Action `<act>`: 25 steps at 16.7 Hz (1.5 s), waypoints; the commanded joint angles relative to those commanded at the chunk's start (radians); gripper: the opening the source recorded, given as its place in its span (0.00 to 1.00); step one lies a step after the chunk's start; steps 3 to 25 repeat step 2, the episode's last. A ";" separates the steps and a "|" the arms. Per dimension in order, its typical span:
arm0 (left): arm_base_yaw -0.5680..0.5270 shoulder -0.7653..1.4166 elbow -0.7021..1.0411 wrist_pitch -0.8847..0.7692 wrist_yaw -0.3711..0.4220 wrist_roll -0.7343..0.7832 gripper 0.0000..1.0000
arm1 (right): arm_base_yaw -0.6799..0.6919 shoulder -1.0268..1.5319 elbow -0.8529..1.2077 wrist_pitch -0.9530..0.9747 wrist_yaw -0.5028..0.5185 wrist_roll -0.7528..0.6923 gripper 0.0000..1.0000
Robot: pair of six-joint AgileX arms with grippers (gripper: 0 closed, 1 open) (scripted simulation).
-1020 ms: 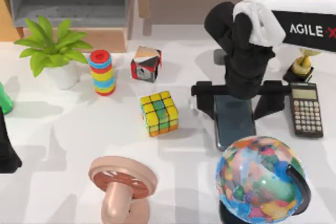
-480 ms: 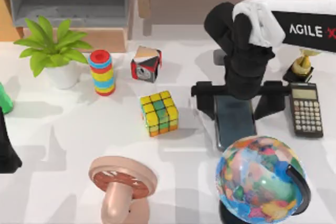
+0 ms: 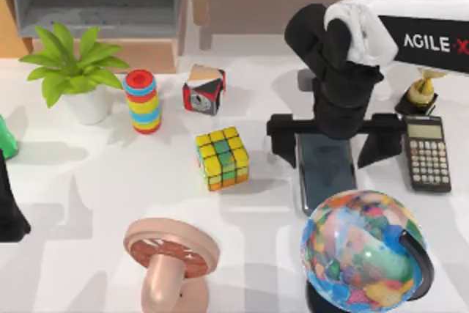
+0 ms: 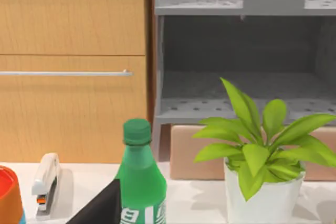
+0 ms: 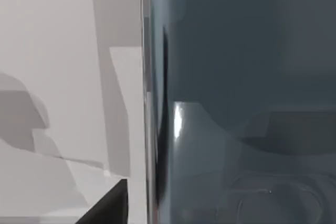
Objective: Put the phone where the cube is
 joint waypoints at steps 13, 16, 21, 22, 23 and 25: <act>0.000 0.000 0.000 0.000 0.000 0.000 1.00 | 0.000 0.000 0.000 0.000 0.000 0.000 1.00; 0.000 0.000 0.000 0.000 0.000 0.000 1.00 | 0.000 0.000 0.000 0.000 0.000 0.000 1.00; 0.000 0.000 0.000 0.000 0.000 0.000 1.00 | 0.000 0.000 0.000 0.000 0.000 0.000 1.00; 0.000 0.000 0.000 0.000 0.000 0.000 1.00 | 0.000 0.000 0.000 0.000 0.000 0.000 1.00; 0.000 0.000 0.000 0.000 0.000 0.000 1.00 | 0.000 0.000 0.000 0.000 0.000 0.000 1.00; 0.000 0.000 0.000 0.000 0.000 0.000 1.00 | 0.000 0.000 0.000 0.000 0.000 0.000 1.00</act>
